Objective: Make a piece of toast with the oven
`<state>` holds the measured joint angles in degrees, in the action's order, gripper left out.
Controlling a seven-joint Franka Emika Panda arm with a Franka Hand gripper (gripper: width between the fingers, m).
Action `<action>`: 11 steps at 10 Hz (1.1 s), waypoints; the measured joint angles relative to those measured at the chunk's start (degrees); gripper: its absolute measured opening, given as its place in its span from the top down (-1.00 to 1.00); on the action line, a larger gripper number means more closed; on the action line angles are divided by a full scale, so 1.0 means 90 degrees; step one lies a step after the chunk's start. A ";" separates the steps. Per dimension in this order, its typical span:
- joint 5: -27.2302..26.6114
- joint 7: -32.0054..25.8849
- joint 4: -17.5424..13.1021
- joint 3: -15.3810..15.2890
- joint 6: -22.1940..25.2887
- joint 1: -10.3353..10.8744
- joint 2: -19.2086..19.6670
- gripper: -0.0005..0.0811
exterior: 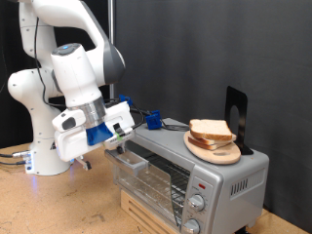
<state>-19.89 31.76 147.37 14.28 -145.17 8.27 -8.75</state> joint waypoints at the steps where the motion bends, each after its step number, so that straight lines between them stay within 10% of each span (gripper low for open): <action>1: 0.0136 0.0066 -0.0041 0.0000 -0.0004 -0.0015 0.0091 -0.99; 11: 0.0193 -0.0464 -0.0258 0.0168 0.0098 -0.0101 0.0311 -0.99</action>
<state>-18.15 27.58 145.05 15.79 -144.28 7.36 -5.95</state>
